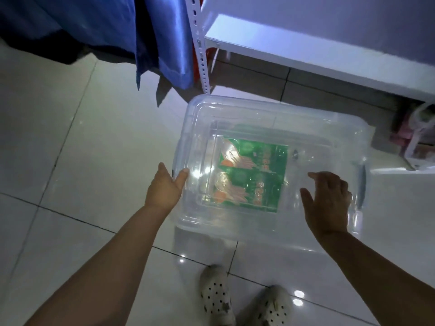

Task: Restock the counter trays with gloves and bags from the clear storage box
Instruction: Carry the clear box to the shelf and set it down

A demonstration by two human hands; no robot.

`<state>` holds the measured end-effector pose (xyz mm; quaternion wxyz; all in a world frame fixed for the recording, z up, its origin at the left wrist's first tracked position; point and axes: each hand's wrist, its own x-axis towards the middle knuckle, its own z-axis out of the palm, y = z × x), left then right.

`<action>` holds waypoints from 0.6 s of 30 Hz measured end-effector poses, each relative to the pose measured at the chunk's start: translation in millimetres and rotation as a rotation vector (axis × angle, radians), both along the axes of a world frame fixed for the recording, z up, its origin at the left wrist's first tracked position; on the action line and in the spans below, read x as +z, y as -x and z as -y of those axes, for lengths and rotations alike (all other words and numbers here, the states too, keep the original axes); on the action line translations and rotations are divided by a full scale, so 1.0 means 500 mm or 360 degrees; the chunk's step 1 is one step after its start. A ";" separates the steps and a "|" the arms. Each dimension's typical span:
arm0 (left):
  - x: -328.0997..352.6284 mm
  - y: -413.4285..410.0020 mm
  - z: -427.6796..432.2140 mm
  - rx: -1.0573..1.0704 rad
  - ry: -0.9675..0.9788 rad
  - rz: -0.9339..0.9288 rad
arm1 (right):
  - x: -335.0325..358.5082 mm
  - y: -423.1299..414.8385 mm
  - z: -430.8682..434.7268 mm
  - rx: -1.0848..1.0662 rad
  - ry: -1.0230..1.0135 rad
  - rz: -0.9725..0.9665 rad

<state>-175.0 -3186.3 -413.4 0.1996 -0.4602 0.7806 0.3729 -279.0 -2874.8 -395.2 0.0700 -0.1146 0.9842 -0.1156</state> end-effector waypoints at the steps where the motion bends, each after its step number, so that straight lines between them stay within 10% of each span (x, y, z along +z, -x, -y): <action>1: -0.009 0.005 0.007 0.0087 -0.0143 -0.0012 | -0.004 0.003 -0.001 0.0005 -0.0014 -0.0008; 7: -0.014 0.021 0.026 0.0057 0.0103 -0.0252 | -0.007 0.005 -0.037 0.0167 -0.0117 -0.0075; 18: 0.003 0.032 -0.030 0.0021 0.0494 -0.0376 | -0.013 0.046 -0.099 -0.0610 0.0119 0.0212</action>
